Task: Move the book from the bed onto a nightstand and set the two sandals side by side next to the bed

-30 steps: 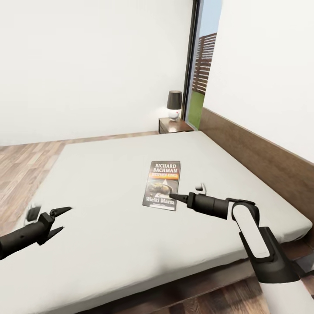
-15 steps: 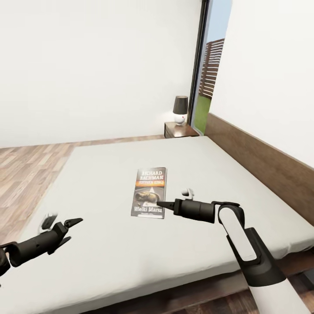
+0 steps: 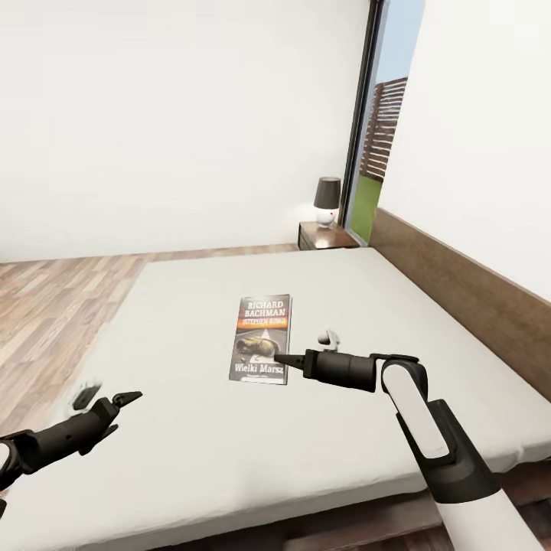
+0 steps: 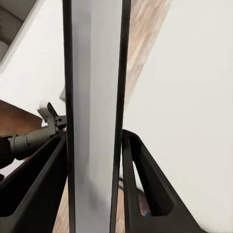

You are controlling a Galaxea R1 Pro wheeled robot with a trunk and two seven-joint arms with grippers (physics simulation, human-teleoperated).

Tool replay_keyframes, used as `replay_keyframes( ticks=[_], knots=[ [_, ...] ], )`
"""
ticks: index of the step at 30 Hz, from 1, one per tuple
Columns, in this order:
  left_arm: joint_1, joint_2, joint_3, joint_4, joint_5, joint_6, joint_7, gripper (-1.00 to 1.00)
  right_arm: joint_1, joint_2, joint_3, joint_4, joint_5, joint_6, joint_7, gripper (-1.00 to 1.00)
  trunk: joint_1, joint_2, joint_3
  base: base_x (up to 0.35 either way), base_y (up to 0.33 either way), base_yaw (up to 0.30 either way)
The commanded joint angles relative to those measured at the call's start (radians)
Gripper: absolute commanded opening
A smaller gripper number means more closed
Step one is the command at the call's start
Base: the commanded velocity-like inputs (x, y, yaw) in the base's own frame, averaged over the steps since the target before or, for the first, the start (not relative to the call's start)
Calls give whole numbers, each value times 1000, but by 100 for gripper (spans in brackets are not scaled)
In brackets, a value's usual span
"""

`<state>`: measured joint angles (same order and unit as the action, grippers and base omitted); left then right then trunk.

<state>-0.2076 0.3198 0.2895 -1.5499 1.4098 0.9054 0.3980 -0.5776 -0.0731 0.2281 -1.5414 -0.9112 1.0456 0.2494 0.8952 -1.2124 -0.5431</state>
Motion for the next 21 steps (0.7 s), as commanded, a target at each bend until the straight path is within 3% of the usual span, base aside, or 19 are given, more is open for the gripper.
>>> replay_keyframes(
  ticks=[1,21],
  knots=[
    [-1,0,1,1,9,-1,10,100,-1,-1,0,0,11,2,10,-100,-4,7,4,0,0,110],
    [0,4,3,44,6,-18,11,100,-1,6,5,0,16,2,8,-100,-81,147,96,0,0,118]
  ],
)
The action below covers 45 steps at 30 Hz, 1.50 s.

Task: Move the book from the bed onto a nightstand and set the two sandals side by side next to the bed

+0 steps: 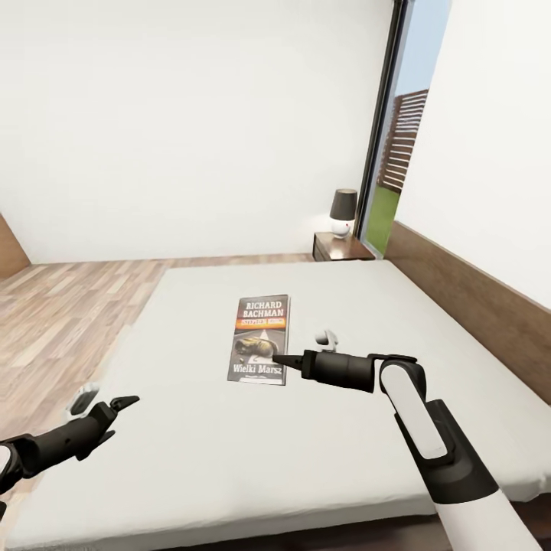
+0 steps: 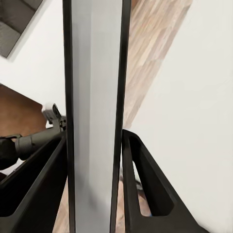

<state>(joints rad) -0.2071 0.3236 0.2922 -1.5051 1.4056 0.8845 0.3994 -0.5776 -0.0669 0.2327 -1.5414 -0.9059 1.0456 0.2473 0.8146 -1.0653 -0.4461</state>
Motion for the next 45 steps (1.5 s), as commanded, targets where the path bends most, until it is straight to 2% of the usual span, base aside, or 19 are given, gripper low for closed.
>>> replay_keyframes(
  ticks=[1,4,16,21,22,23,30,45],
  knots=[
    [-1,0,1,2,11,3,10,100,-1,1,0,0,11,2,10,-100,-4,7,4,0,0,123],
    [-1,0,1,9,10,3,10,100,-1,3,1,0,12,2,9,-100,-15,28,18,0,0,123],
    [-1,4,-1,29,3,2,5,100,-1,7,2,0,39,2,9,-100,-15,28,35,-1,0,123],
    [-1,0,-3,32,-49,3,1,100,-1,8,2,0,41,2,9,-100,-15,28,43,-104,-55,125],
    [-1,0,-3,32,-49,3,1,100,-1,8,2,0,41,2,9,-100,-15,28,44,-171,-97,128],
    [-1,-1,-3,33,-69,3,0,100,-1,8,2,0,43,2,9,-100,-15,28,45,-210,-123,121],
    [-1,-3,-2,33,-97,4,-2,100,-1,9,2,3,48,2,9,-100,-15,28,49,-249,-149,58],
    [0,-3,1,34,-97,3,-2,100,0,9,1,19,48,-9,11,-100,-15,28,52,-267,-158,23]
  ],
)
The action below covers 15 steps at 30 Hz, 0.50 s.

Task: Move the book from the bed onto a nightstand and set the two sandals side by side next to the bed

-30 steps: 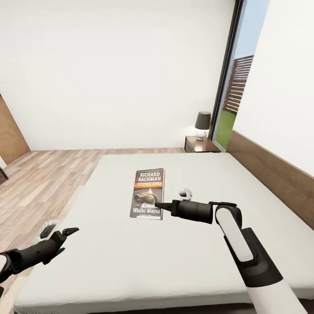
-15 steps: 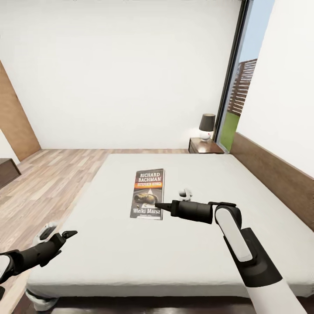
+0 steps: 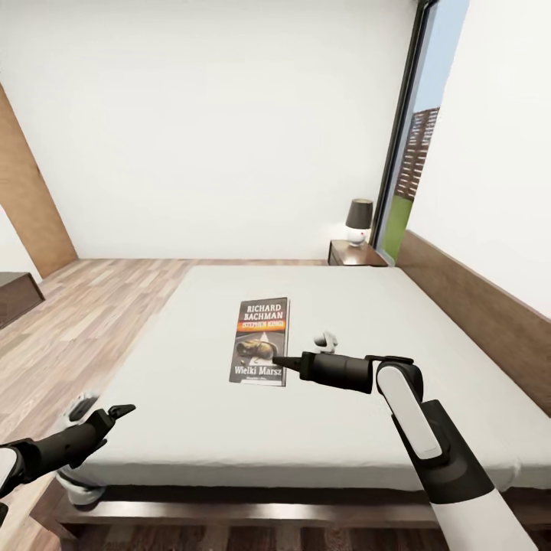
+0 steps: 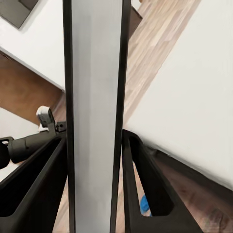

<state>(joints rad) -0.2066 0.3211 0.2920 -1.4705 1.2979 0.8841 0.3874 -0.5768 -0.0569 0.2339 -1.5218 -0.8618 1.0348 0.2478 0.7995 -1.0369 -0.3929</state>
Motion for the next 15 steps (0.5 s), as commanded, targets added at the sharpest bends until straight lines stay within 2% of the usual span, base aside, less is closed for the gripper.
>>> replay_keyframes(
  ticks=[1,6,15],
  knots=[
    [-1,0,1,-1,10,3,10,100,-1,0,0,1,3,2,10,-100,0,-1,-1,-134,-68,160],
    [-1,-2,0,8,7,2,10,100,-4,4,12,7,4,2,1,-100,0,-1,1,-78,-39,207],
    [0,-10,-11,56,3,-34,7,100,-21,16,90,13,4,3,-85,-100,0,-1,2,-17,-9,259]
  ],
)
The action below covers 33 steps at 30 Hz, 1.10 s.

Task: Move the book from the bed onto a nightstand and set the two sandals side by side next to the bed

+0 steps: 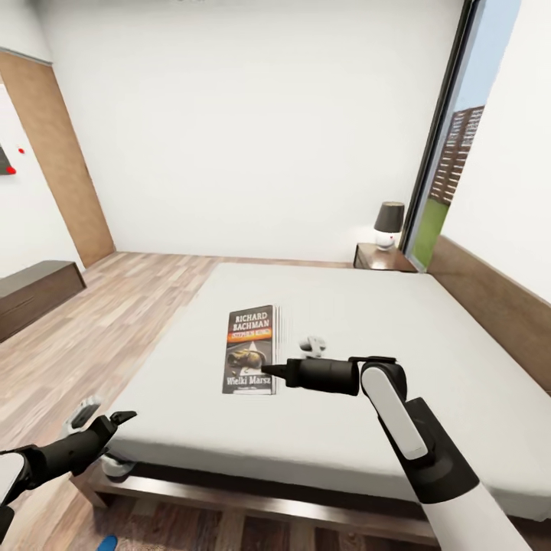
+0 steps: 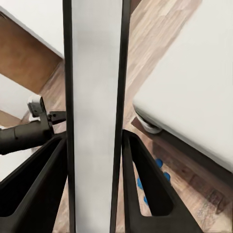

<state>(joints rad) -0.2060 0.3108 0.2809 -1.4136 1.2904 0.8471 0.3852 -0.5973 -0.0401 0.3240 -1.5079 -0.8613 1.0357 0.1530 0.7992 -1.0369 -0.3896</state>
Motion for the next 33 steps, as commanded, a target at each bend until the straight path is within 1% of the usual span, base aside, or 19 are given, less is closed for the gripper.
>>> replay_keyframes(
  ticks=[1,2,7,8,23,24,26,28,33],
  knots=[
    [-1,-2,0,1,10,0,10,100,-2,1,3,-1,3,3,5,-100,0,-1,-1,-4,-2,270],
    [3,-10,-2,4,9,-5,10,100,-3,4,9,1,3,2,-3,-100,0,-1,-1,-2,-1,270],
    [31,-16,-2,2,8,-12,10,100,-4,6,14,4,4,2,-10,-100,0,-1,0,-1,-1,268],
    [49,-18,-2,0,8,-20,10,100,-4,9,16,5,4,1,-12,-100,0,-1,1,0,0,271],
    [71,-18,3,-2,7,-29,11,100,-4,11,18,6,4,0,-35,-100,0,-1,6,0,0,273],
    [73,-18,4,-1,7,-30,11,100,-4,12,20,6,4,0,-36,-100,0,-1,6,0,0,274],
    [85,-17,6,10,6,-40,11,100,-4,17,36,6,5,-3,-38,-100,0,-1,7,0,0,274],
    [97,-17,6,21,0,-53,11,100,-4,18,46,7,5,-5,-39,-100,0,-1,7,0,0,274],
    [121,-17,7,56,-29,-103,11,100,-4,21,61,7,15,-7,-40,-100,0,-1,7,0,0,276]
  ],
)
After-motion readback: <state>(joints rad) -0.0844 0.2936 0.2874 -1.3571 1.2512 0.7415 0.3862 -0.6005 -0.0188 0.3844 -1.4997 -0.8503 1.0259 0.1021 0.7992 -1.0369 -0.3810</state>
